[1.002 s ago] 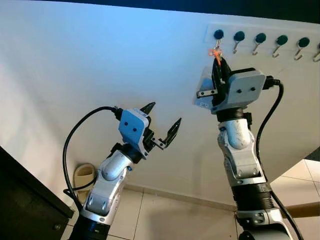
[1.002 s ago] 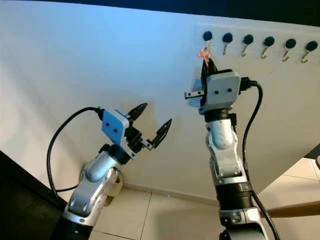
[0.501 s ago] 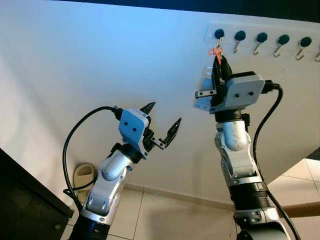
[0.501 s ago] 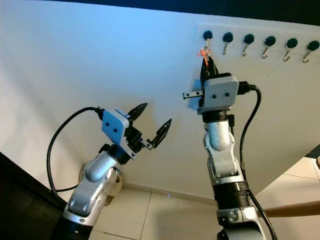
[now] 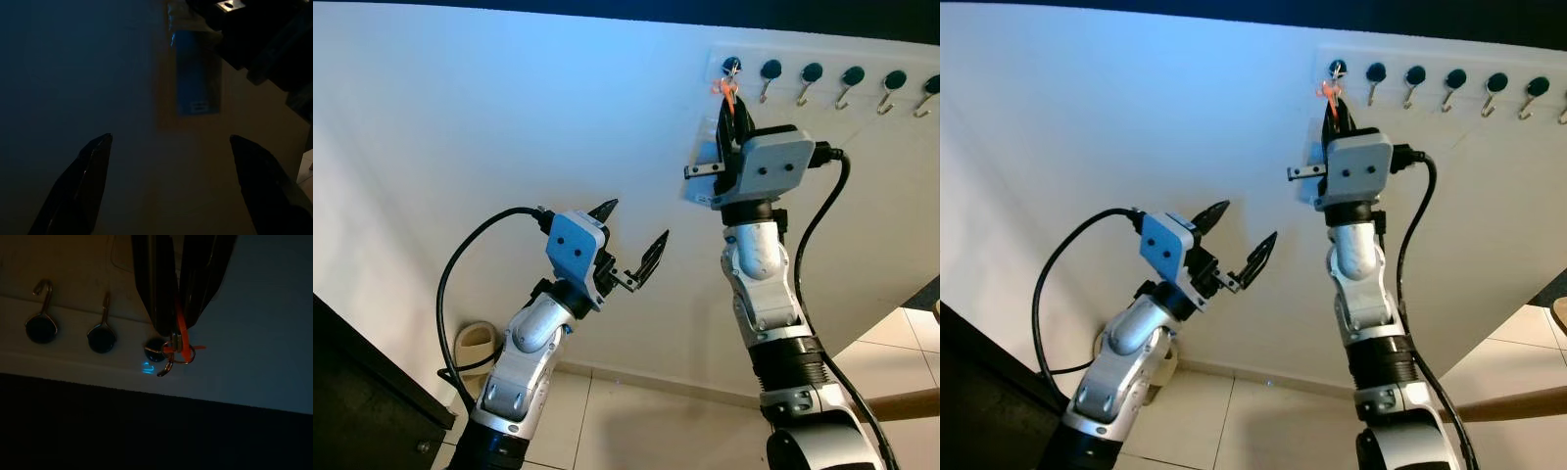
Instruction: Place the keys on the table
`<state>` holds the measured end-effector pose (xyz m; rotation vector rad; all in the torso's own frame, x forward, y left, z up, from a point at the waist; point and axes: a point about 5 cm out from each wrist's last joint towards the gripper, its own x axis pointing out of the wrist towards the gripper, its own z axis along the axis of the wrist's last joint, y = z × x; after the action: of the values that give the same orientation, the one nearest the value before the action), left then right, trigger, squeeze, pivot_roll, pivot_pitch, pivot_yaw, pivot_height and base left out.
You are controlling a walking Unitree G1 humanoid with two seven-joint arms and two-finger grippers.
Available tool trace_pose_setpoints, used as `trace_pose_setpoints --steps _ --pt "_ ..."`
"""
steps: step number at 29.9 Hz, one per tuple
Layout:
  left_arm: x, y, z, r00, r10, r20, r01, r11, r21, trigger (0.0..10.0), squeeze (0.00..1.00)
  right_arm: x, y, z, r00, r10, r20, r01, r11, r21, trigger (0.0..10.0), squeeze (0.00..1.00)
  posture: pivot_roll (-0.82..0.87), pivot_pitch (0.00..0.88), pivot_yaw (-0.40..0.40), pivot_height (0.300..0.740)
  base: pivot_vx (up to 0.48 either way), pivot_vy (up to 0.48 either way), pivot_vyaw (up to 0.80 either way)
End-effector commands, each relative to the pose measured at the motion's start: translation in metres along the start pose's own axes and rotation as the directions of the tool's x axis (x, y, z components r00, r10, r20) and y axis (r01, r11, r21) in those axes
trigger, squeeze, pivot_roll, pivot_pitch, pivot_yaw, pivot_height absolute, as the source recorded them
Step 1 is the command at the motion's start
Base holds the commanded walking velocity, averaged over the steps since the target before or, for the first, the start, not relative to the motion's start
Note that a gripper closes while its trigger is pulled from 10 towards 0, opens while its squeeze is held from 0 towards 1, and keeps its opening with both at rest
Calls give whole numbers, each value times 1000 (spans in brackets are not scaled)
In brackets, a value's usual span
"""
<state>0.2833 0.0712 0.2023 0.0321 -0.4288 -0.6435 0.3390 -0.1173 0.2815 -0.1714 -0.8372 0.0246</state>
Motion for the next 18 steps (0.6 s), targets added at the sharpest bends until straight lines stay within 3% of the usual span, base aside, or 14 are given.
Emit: trace_pose_setpoints --steps 1,18 --pt "3 -5 1 1000 -14 9 15 1000 -17 10000 0 3 4 6 999 12 44 -12 1000 2 10000 0 43 144 -18 740 0 0 0" --pt "3 -6 2 1000 -14 10 14 1000 -17 10000 0 29 3 23 994 -41 105 36 998 45 10000 0 44 143 -20 740 0 0 0"
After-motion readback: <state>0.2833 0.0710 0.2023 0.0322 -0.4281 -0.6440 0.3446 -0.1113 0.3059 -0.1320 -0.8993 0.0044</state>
